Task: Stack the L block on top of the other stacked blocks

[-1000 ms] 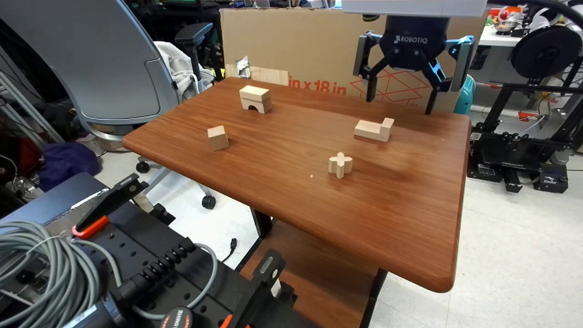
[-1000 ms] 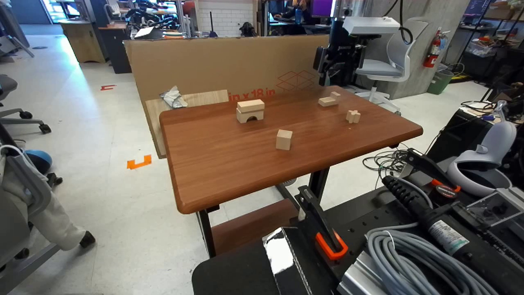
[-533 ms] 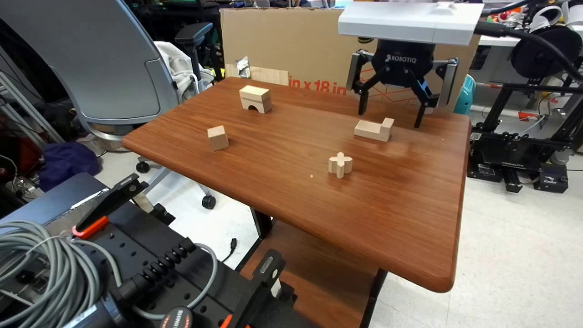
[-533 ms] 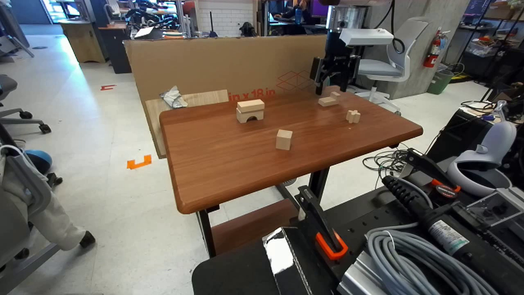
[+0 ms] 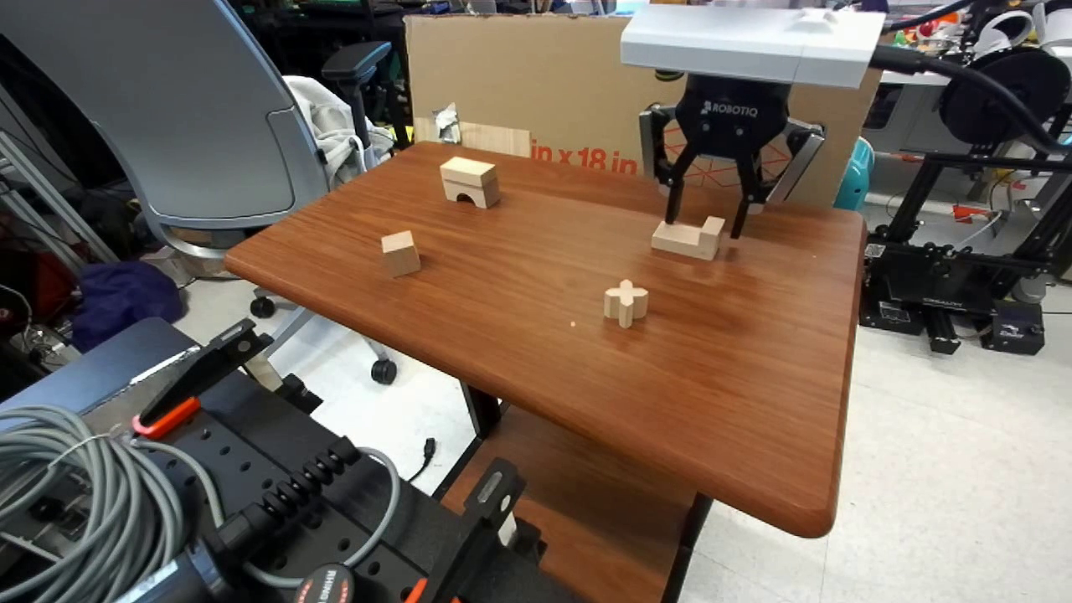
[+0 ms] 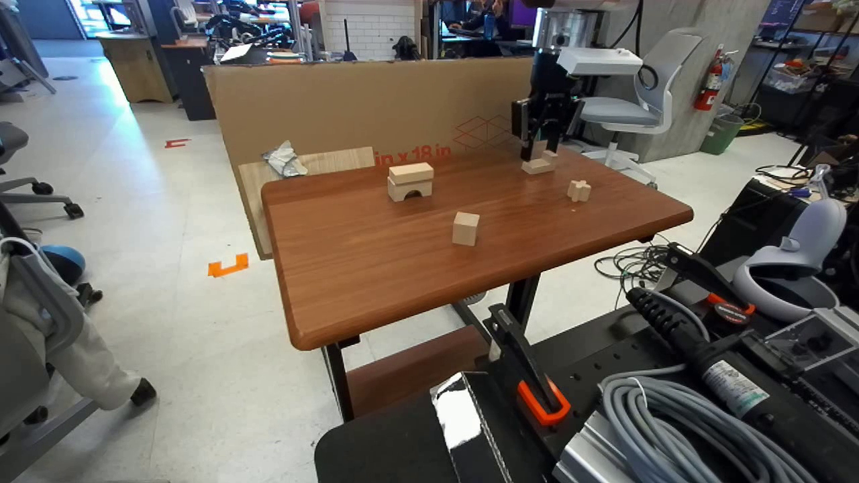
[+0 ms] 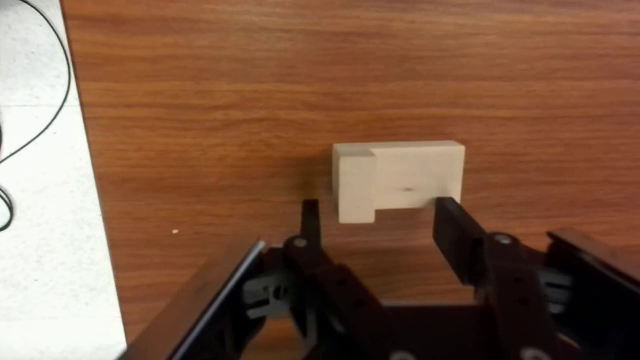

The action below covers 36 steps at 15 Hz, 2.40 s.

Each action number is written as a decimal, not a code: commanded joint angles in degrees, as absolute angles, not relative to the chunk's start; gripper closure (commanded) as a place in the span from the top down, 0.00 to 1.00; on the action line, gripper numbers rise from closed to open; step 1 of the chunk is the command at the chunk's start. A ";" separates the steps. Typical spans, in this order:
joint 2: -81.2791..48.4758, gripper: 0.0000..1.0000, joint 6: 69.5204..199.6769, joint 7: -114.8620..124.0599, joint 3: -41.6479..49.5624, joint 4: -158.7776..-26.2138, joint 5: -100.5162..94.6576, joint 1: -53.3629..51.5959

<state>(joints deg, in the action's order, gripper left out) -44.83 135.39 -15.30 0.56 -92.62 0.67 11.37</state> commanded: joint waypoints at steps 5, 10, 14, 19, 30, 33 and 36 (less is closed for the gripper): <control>-38.08 0.01 135.16 -17.13 -1.43 -97.94 5.54 14.71; -30.21 0.04 131.70 -12.57 -1.40 -103.21 9.76 13.32; -24.54 0.04 130.51 -3.11 -1.73 -106.12 11.61 8.46; -23.98 0.04 131.50 10.14 -2.05 -105.00 9.41 -0.37; -29.67 0.04 127.27 11.77 -1.50 -100.22 4.77 -5.84; -30.95 0.04 126.68 11.88 -0.75 -99.08 2.43 -5.96; -32.44 0.04 126.42 11.80 -0.63 -97.83 0.99 -6.14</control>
<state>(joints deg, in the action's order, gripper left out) -30.41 128.80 12.34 -1.06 -101.00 2.46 -5.72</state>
